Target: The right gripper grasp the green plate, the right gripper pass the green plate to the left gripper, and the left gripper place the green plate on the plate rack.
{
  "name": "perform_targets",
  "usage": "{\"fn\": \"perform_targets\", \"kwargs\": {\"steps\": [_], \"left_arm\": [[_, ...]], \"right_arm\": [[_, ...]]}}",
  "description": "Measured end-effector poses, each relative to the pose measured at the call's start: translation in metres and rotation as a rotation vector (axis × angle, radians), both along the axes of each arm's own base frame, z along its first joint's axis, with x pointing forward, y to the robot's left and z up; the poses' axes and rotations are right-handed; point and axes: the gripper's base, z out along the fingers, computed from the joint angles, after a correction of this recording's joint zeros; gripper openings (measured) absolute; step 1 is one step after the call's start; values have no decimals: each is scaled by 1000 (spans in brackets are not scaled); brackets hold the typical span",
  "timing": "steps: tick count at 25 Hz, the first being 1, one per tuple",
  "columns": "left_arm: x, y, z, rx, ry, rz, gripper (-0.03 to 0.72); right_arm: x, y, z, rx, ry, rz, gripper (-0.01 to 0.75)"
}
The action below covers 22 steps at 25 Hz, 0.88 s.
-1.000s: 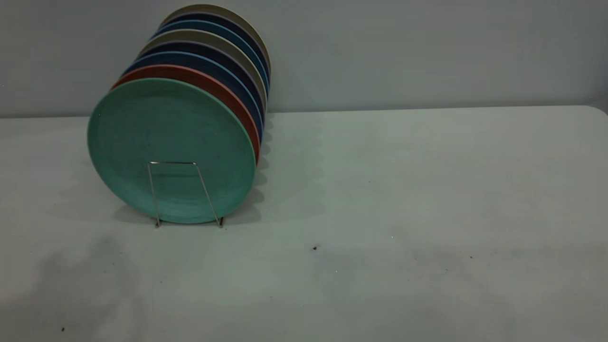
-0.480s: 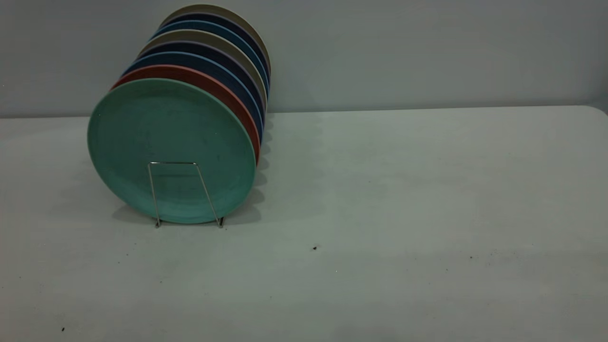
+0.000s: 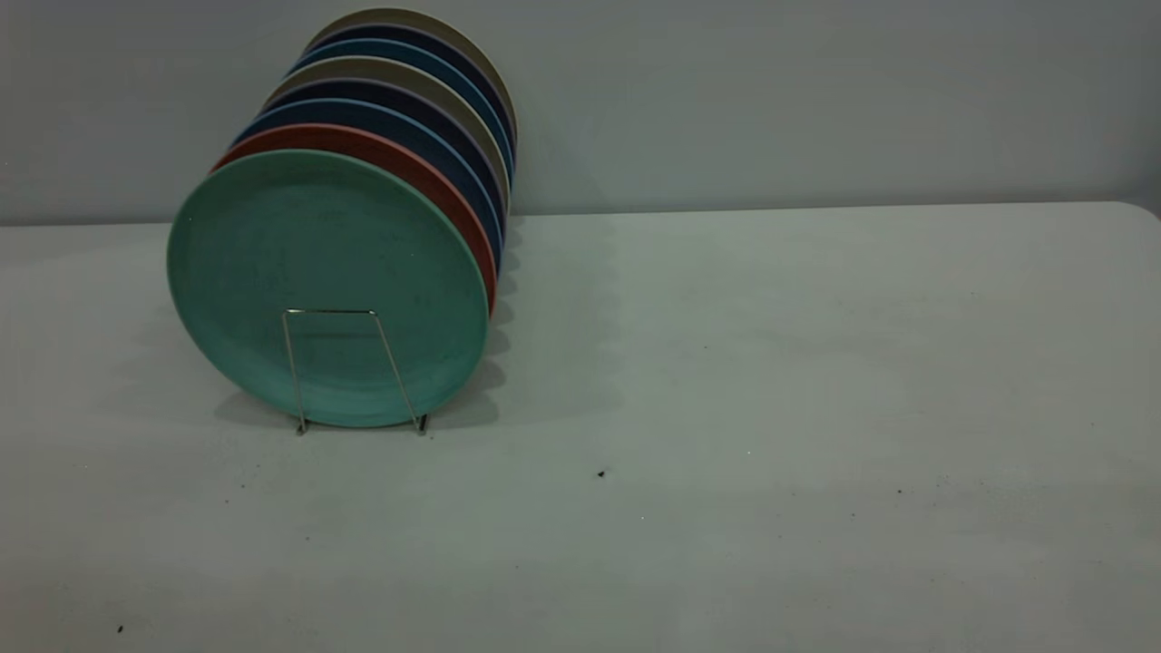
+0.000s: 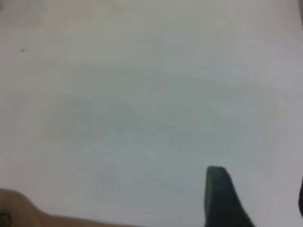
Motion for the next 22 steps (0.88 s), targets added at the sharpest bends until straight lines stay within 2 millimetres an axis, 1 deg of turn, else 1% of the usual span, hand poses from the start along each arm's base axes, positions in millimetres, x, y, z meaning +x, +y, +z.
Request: {"fn": "perform_targets", "kwargs": {"steps": [2, 13, 17, 22], "left_arm": [[-7, 0, -5, -3, -25, 3, 474], [-38, 3, 0, -11, -250, 7, 474], [-44, 3, 0, -14, -293, 7, 474], [-47, 3, 0, -15, -311, 7, 474]], "right_arm": [[0, 1, 0, 8, 1, 4, 405], [0, 1, 0, 13, 2, 7, 405], [-2, 1, 0, 16, -8, -4, 405], [-10, 1, 0, 23, -70, -107, 405]]}}
